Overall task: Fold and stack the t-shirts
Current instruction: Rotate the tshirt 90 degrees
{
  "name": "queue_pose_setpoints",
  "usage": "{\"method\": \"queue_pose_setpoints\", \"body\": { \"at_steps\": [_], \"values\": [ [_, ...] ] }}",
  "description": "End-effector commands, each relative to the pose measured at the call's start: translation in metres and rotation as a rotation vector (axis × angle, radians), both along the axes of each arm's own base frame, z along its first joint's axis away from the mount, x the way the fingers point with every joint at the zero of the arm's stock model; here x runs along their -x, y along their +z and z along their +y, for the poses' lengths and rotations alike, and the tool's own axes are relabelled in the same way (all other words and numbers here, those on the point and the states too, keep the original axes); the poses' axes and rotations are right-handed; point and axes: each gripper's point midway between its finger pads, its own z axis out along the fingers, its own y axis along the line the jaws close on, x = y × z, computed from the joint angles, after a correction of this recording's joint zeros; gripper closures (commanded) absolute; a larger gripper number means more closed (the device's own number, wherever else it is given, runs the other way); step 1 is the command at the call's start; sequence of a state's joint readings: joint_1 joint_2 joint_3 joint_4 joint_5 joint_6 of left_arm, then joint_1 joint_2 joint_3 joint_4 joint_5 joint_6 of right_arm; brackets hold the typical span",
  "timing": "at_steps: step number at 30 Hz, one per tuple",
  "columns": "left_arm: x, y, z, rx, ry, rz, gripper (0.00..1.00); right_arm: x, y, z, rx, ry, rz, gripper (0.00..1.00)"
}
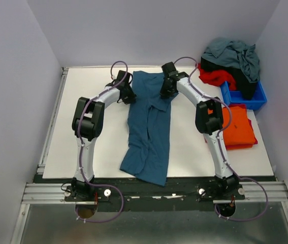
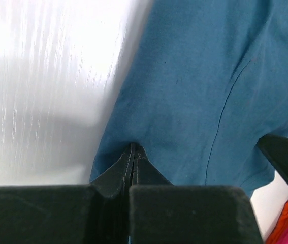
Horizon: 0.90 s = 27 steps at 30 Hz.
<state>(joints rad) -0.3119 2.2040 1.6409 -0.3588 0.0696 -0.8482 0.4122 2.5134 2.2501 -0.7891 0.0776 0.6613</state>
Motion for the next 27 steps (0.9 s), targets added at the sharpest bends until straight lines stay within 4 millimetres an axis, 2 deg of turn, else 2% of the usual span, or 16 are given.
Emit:
{"method": "queue_pose_setpoints", "body": {
  "at_steps": [1,4,10,12,14,16,17,19,22,25,27],
  "values": [
    [-0.01,-0.037,0.021,-0.033,0.061,0.069,1.0,-0.023,-0.006,0.009,-0.117,0.027,-0.024,0.99],
    [-0.017,-0.039,0.024,-0.018,0.087,0.066,1.0,-0.04,-0.001,0.008,-0.16,0.026,-0.057,0.99],
    [-0.031,-0.05,0.028,0.036,0.139,0.047,1.0,-0.075,0.011,0.009,-0.398,0.08,-0.12,0.99],
    [-0.042,-0.042,0.022,0.063,0.12,0.002,1.0,-0.076,0.031,0.018,-0.446,0.178,-0.167,0.96],
    [-0.052,-0.026,0.018,0.067,0.084,-0.047,1.0,-0.072,0.054,0.02,-0.46,0.227,-0.214,0.88],
    [-0.06,-0.004,0.016,0.063,0.048,-0.101,0.95,-0.062,0.082,0.017,-0.462,0.246,-0.277,0.81],
    [-0.062,0.008,0.013,0.072,0.02,-0.129,0.92,-0.057,0.086,0.013,-0.447,0.242,-0.29,0.78],
    [-0.064,0.034,0.003,0.105,-0.053,-0.183,0.8,-0.048,0.106,0.006,-0.422,0.251,-0.344,0.75],
    [-0.058,0.066,0.006,0.086,-0.085,-0.23,0.66,-0.034,0.134,0.0,-0.392,0.281,-0.387,0.73],
    [-0.042,0.1,0.014,0.061,-0.093,-0.288,0.57,-0.001,0.135,-0.008,-0.385,0.282,-0.352,0.73],
    [-0.024,0.113,0.019,0.054,-0.098,-0.306,0.55,0.028,0.128,-0.012,-0.397,0.263,-0.319,0.73]
  ]
}}
